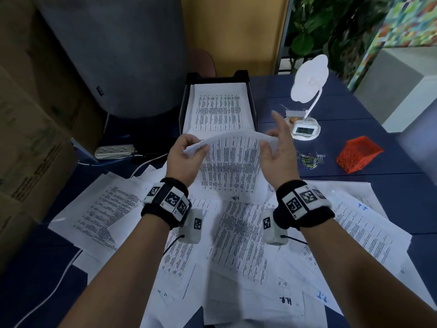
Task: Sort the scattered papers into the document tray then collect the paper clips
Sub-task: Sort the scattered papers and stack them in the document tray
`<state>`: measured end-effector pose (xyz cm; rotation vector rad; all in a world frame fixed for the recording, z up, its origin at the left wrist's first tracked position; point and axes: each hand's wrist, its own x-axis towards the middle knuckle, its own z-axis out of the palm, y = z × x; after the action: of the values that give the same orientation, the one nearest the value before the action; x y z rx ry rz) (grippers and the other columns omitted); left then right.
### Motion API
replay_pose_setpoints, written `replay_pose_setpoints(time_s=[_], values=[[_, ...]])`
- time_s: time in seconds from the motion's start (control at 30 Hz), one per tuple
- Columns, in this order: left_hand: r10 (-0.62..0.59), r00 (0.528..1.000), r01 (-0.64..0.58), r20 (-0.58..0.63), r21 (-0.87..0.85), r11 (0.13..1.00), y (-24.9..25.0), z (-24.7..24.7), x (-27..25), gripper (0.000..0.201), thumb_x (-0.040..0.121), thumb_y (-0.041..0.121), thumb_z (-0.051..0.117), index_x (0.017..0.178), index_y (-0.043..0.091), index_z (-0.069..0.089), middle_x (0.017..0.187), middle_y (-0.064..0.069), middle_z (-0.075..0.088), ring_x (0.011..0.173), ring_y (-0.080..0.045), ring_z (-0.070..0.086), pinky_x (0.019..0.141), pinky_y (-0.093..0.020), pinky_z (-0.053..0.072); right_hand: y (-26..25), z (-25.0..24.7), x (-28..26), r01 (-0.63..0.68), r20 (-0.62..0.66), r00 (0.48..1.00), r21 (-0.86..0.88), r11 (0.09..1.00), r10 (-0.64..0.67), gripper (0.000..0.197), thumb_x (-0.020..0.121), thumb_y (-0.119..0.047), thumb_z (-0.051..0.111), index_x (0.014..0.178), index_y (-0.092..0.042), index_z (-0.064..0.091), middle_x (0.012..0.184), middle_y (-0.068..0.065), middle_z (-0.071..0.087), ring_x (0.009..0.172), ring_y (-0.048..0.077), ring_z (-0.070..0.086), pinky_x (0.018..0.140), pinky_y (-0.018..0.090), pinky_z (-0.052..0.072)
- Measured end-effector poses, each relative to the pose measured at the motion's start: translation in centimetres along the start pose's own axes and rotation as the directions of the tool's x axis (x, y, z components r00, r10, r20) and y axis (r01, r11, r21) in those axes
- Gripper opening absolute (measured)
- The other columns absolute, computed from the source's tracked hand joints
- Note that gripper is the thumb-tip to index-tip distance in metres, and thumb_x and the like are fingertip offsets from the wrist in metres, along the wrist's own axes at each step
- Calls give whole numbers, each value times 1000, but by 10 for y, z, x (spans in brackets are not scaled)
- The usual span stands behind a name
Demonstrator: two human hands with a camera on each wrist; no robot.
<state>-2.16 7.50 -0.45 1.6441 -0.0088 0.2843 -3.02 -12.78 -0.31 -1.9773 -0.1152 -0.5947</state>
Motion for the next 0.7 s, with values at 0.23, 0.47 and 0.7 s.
replay_pose_setpoints(time_s=[0.23,0.47,0.7], values=[[-96,995,96,34,3,995,2,-3,13,17,77,6,76,74,16,63,69,4,61,59,-1,56,59,-15,47,4,-2,7,-269,-27,961,143,952,275,47,86,-15,66,128,-22,44,101,-10,53,92,6,52,87,16,43],[-29,998,26,-51,-72,997,19,4,15,9,80,9,74,77,13,66,76,-2,64,71,-11,59,67,-19,52,-1,3,14,-304,-1,949,261,916,315,6,94,-18,57,99,-17,61,80,-11,63,70,-7,60,64,9,47],[16,979,-11,-201,26,1000,19,8,27,18,84,14,70,87,22,54,83,8,57,70,-2,54,61,-10,47,-10,17,29,-288,-54,951,211,934,305,16,91,-14,56,106,-20,56,97,-1,65,80,8,62,71,16,51]])
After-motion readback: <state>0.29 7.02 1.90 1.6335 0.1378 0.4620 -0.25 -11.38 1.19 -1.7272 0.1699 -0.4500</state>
